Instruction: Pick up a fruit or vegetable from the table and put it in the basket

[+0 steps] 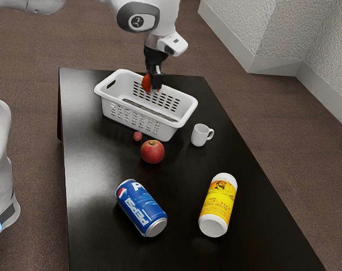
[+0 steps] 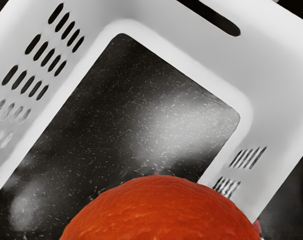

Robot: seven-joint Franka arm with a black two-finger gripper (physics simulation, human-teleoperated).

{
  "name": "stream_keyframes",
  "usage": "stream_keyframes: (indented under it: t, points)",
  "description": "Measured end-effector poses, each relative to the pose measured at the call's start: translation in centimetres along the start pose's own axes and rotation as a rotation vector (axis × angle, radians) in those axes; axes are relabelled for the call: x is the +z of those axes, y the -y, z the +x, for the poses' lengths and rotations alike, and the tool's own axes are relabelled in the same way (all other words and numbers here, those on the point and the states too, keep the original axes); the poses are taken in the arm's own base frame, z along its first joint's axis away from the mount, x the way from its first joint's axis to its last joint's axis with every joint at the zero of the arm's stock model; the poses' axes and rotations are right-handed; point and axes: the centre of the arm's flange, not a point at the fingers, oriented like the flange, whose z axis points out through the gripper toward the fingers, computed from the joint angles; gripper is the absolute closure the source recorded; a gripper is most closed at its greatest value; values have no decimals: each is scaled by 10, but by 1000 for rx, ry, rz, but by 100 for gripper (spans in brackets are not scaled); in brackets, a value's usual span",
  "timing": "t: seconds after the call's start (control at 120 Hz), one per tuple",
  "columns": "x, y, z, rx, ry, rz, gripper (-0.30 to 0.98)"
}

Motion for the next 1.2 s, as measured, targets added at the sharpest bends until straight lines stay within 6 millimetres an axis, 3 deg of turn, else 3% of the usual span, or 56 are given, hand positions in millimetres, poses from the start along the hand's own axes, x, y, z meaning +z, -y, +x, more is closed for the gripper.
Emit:
stream_keyframes:
  t: [0.242,0.392,0.542,0.925,1.05,1.2]
  points:
    - [10,23,-8,-18,60,8,35]
    - [15,45,14,-29,78,29,34]
    - [37,45,22,-8,115,18,35]
    - [78,52,20,11,156,-5,34]
    - [77,50,22,24,145,-10,15]
    - [76,48,24,37,136,-14,5]
